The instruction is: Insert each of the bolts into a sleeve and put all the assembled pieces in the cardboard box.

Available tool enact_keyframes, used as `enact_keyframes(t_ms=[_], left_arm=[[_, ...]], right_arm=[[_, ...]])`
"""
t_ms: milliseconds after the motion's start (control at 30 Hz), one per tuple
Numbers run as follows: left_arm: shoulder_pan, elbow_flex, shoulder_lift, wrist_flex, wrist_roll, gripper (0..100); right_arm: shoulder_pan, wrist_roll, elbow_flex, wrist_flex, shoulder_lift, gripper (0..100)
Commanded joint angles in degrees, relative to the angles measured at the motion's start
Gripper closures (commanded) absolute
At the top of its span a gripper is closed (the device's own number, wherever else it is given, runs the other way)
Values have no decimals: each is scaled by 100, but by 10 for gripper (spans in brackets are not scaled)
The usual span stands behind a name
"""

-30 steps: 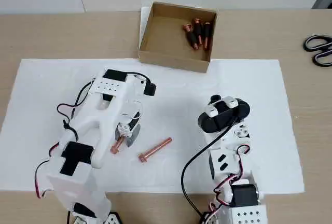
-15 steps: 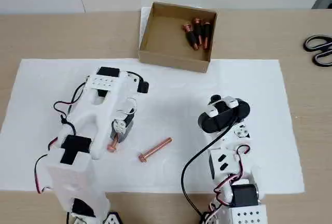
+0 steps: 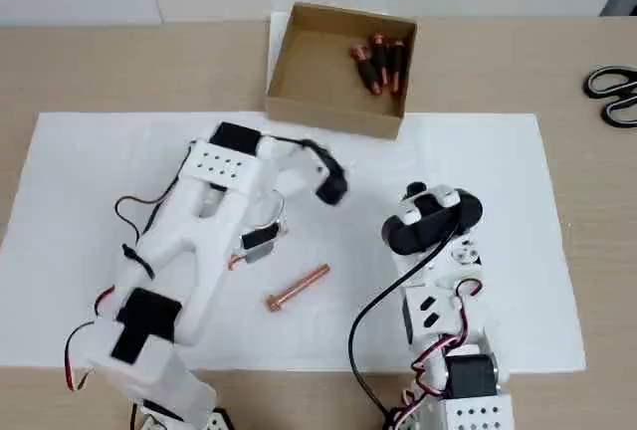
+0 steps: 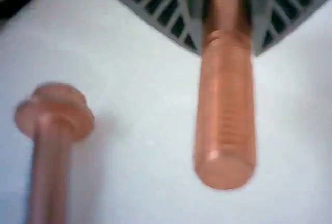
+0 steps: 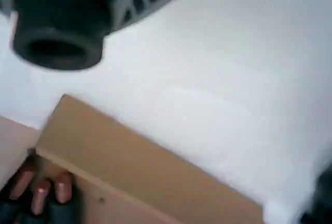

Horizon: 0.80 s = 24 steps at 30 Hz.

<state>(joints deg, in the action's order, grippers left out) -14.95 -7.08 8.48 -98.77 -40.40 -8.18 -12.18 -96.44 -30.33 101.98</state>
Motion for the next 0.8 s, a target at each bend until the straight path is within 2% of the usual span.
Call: enact_keyframes(t_ms=[0, 133, 267, 400, 467, 633, 767], left_arm=[[-18, 233, -431, -114, -1609, 995], [97, 233, -431, 123, -3121, 994], [501, 224, -422, 1257, -3903, 994], [686, 224, -422, 2338, -4009, 994], [695, 198, -404, 2541, -4018, 994], [703, 224, 211, 2479, -4026, 994], [686, 462, 791, 2057, -4141, 993]], right_arm=[[22, 44, -9, -4, 189, 994], [22, 35, -9, 4, 189, 994], [22, 35, -9, 4, 189, 994], [22, 35, -9, 4, 189, 994], [22, 35, -9, -4, 189, 994], [31, 26, -9, -4, 180, 994], [31, 9, -9, -4, 180, 994]])
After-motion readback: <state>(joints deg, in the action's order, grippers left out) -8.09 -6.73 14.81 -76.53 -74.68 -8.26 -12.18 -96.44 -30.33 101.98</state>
